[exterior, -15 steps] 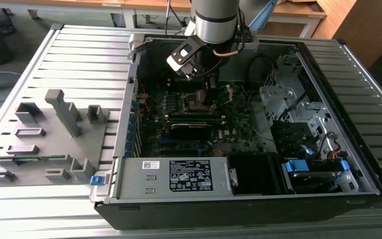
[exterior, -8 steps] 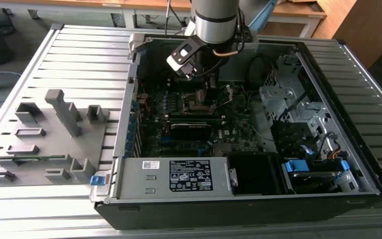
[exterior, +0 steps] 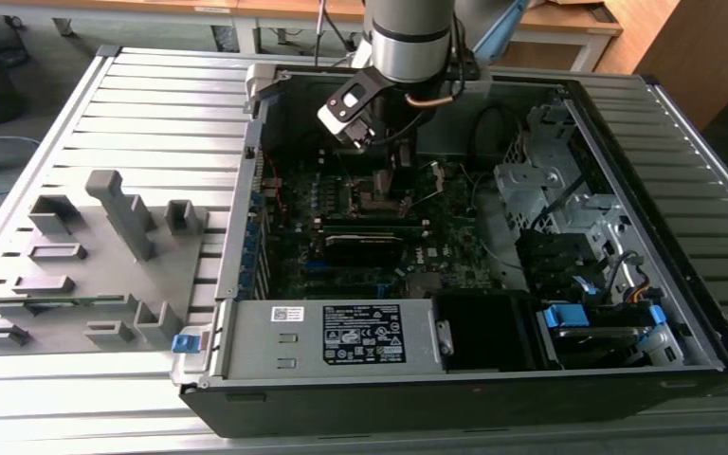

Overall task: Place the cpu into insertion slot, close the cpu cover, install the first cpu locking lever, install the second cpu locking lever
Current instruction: 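Place the cpu into insertion slot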

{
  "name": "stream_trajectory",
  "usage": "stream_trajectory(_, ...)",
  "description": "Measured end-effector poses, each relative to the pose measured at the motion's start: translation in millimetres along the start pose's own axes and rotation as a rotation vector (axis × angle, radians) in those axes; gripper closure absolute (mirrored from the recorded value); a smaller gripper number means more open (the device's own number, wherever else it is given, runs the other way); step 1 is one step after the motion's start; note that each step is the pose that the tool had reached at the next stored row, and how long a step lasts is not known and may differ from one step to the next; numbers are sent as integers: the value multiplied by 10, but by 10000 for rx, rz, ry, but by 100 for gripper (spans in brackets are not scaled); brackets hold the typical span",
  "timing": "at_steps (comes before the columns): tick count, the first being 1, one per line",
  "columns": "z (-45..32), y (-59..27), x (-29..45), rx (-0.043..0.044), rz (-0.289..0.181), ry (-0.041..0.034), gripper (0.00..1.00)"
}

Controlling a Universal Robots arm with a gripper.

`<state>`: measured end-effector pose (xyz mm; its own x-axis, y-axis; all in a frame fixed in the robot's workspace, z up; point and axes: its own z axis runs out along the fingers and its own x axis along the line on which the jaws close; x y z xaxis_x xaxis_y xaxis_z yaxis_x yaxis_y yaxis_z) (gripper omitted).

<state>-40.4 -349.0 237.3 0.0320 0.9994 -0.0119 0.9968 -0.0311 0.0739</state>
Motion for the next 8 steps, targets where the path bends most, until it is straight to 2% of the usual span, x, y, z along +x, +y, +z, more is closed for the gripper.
stream_trajectory(8,3,-8,1,-2,-9,0,46)
